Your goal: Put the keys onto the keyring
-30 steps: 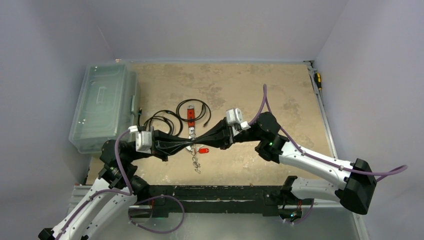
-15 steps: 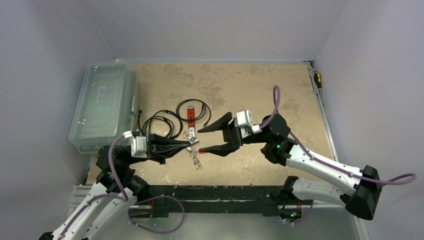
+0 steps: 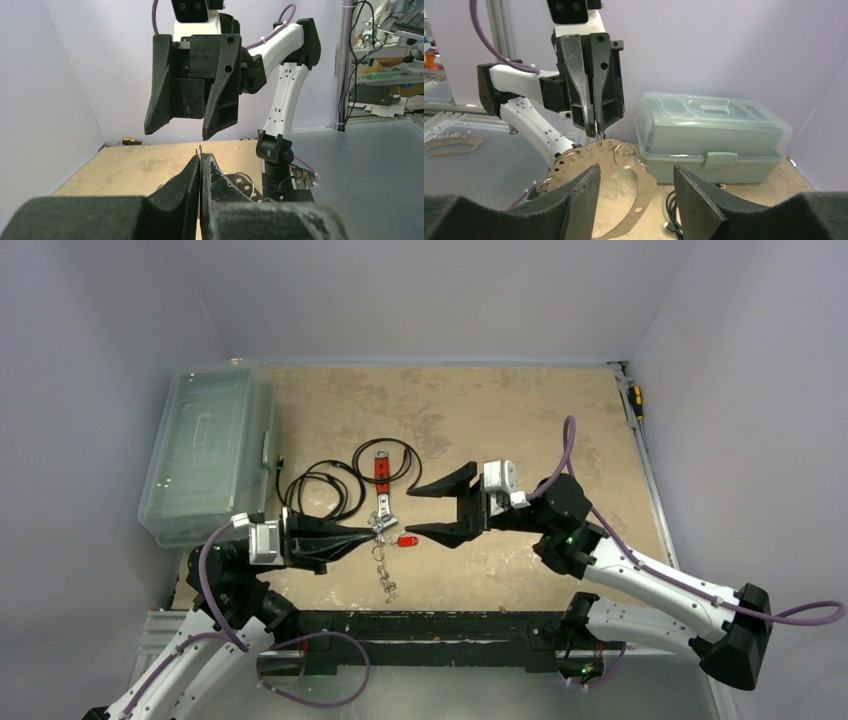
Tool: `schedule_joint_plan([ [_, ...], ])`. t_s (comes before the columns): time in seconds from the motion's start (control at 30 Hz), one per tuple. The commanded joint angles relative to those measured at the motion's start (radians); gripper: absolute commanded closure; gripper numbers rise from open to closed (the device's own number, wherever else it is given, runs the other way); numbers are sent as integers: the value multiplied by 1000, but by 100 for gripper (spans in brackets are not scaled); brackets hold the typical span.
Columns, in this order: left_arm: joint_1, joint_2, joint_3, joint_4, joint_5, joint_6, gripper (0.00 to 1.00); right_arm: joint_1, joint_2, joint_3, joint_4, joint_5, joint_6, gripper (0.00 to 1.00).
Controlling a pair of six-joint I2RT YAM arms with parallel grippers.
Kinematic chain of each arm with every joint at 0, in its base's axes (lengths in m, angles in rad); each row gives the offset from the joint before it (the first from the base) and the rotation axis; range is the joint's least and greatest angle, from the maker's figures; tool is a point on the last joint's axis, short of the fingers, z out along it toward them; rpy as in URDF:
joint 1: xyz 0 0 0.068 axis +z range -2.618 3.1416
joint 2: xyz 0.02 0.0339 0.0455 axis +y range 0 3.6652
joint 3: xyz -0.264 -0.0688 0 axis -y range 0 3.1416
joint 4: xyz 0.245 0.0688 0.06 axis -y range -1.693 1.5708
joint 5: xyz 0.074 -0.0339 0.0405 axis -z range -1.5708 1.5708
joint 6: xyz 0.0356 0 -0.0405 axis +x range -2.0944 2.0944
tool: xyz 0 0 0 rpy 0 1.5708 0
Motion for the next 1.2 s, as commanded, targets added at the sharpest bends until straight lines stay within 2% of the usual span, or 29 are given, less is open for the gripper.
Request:
schedule_joint_plan([
  [0.0,0,16,28,-32,-91,45,100,3,-2,-7,-21,62,4,42],
  [0.17,12,52,88,-243,-306,144,100,3,5,-7,-24,90,12,42],
  [0.27,28,54,101,-278,-356,162,100,3,24,-2,3,92,34,43],
  [0.5,32,17,87,-262,-343,156,100,3,124,55,34,63,50,50],
  [0.8,32,2,84,-267,-342,162,100,3,149,61,65,95,76,50],
  [0.93,32,-5,88,-283,-334,176,100,3,127,63,14,127,54,50],
  [1.1,32,-22,75,-275,-301,187,100,3,84,56,-107,277,17,49],
  [1.17,32,-18,64,-246,-261,176,100,3,68,47,-118,263,2,48],
])
